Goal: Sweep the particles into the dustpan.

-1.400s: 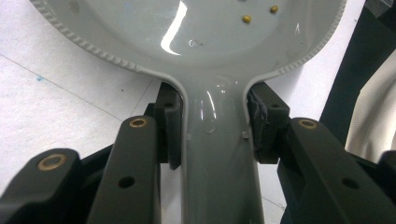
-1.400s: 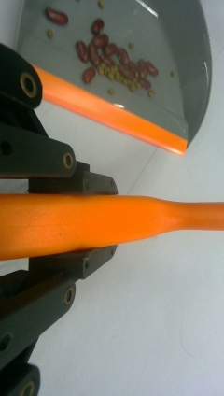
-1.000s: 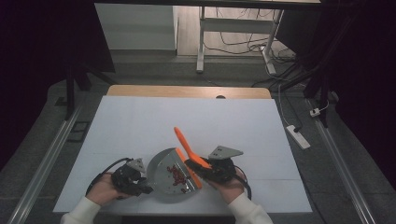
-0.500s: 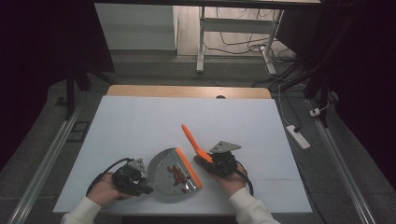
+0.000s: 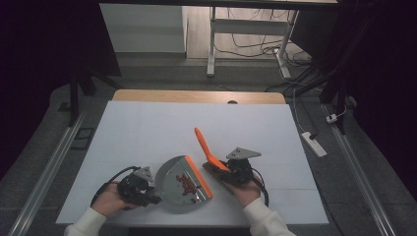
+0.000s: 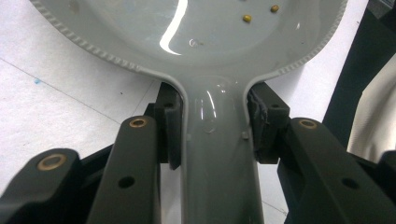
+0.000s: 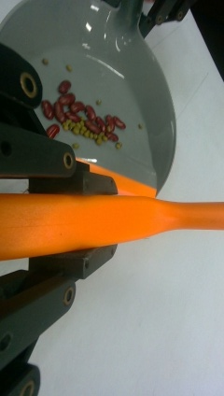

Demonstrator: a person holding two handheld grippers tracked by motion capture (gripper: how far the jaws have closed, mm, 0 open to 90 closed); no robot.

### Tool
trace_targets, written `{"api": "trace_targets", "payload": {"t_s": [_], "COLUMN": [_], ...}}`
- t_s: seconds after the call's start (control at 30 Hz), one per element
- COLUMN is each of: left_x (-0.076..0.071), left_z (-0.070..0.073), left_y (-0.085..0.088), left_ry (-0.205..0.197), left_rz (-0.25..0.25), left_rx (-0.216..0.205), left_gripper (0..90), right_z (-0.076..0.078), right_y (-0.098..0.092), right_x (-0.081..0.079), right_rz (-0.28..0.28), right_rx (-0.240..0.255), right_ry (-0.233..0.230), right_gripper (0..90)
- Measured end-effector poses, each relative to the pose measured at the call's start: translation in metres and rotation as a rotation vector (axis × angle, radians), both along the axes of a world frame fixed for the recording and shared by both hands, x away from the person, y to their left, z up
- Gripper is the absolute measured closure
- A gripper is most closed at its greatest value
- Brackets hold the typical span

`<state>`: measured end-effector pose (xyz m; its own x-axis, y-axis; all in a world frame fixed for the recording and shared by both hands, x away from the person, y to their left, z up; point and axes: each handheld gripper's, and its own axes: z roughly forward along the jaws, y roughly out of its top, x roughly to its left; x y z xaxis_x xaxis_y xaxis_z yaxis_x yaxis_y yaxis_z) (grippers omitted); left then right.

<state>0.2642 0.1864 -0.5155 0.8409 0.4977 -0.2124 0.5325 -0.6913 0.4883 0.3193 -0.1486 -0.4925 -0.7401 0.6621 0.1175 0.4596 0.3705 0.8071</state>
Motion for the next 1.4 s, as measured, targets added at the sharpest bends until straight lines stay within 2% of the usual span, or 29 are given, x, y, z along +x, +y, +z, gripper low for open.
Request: {"api": "trace_targets", "payload": {"t_s": [0.3,0.4,0.53,0.67,0.73,0.83,1.17,1.4], "left_x": [0.001,0.002,0.003,0.005,0.006,0.006,0.007,0.006], "left_z": [0.0,0.002,0.006,0.01,0.012,0.015,0.017,0.017], "left_y": [0.003,0.006,0.013,0.02,0.024,0.027,0.035,0.035], "left_ry": [-0.019,-0.031,-0.05,-0.068,-0.068,-0.081,-0.1,-0.108], "left_rz": [0.021,0.039,0.089,0.174,0.203,0.247,0.359,0.403], "left_rx": [-0.019,-0.043,-0.077,-0.116,-0.146,-0.167,-0.178,-0.178], "left_gripper": [61.6,61.6,61.6,61.6,61.6,61.6,61.5,61.5], "right_z": [0.005,0.006,0.01,0.014,0.015,0.017,0.019,0.022], "right_y": [-0.019,-0.024,-0.031,-0.037,-0.04,-0.043,-0.051,-0.053], "right_x": [0.006,0.007,0.009,0.01,0.01,0.01,0.01,0.007], "right_rz": [-0.044,-0.055,-0.07,-0.07,-0.07,-0.066,-0.059,-0.006], "right_rx": [0.01,0.019,0.039,0.052,0.053,0.052,0.023,0.019], "right_ry": [-0.015,-0.019,-0.032,-0.041,-0.047,-0.052,-0.072,-0.1], "right_gripper": [69.8,69.8,69.8,69.8,69.8,69.9,69.8,69.8]}}
